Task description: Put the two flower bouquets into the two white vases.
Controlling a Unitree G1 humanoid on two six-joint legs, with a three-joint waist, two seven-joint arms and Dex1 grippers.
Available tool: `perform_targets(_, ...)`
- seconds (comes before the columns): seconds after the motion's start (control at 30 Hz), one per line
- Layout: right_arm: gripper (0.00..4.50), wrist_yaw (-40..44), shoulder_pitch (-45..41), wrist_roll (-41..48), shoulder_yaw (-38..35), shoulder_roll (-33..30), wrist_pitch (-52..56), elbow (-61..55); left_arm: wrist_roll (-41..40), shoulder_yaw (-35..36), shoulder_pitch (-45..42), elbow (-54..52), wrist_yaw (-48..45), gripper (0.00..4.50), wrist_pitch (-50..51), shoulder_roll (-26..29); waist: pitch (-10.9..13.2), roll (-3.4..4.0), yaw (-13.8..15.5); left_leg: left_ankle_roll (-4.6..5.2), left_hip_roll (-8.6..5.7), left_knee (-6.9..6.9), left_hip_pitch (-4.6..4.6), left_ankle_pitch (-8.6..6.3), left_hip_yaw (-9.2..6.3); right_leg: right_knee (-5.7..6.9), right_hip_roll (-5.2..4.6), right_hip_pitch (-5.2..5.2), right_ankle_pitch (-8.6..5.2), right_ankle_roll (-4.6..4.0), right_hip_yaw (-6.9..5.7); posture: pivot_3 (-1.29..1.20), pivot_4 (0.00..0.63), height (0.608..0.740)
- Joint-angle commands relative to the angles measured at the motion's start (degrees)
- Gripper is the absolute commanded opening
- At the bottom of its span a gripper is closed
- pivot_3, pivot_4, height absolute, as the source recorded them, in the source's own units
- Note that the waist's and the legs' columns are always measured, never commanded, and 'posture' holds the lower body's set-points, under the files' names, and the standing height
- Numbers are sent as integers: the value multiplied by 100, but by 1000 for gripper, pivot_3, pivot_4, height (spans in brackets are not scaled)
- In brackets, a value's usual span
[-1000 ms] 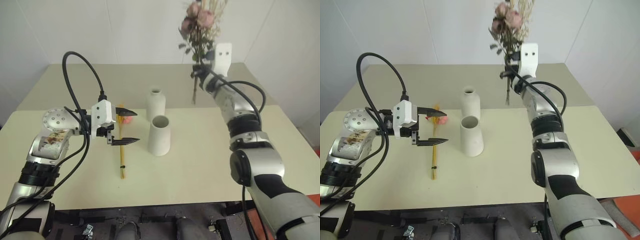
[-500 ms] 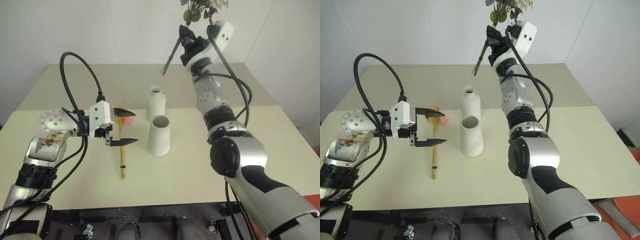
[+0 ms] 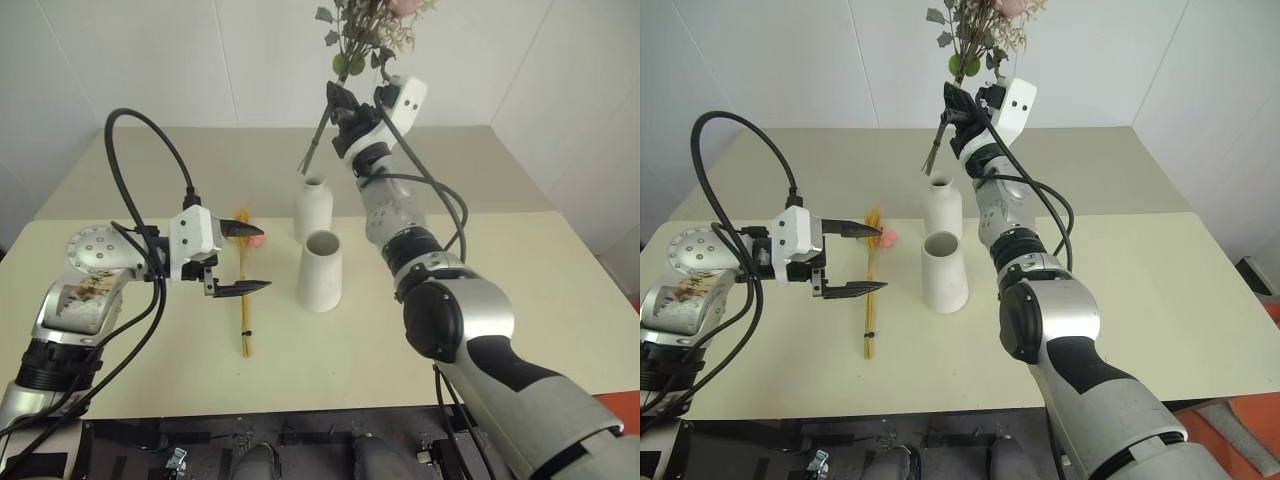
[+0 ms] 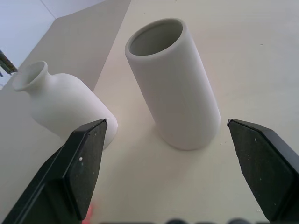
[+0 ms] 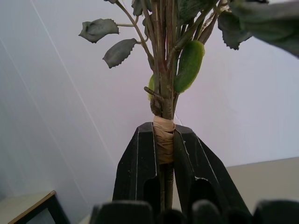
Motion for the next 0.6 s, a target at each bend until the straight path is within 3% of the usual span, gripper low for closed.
perform_targets(0.03,231,-291,-131,-271,97,-192,-282,8,-125,215,30,-282,67,4500,58,116,0,0,3,0,0,0,0,0,-1,-1,0,1,0,0,0,0,150,740)
perform_targets(0.6,231,-434,-61,-610,52,36,-352,126,-300,396,164,-554,119,4500,234,306,0,0,-43,-7,1,-29,24,4,1,-2,2,4,-1,-3,3,0,150,740)
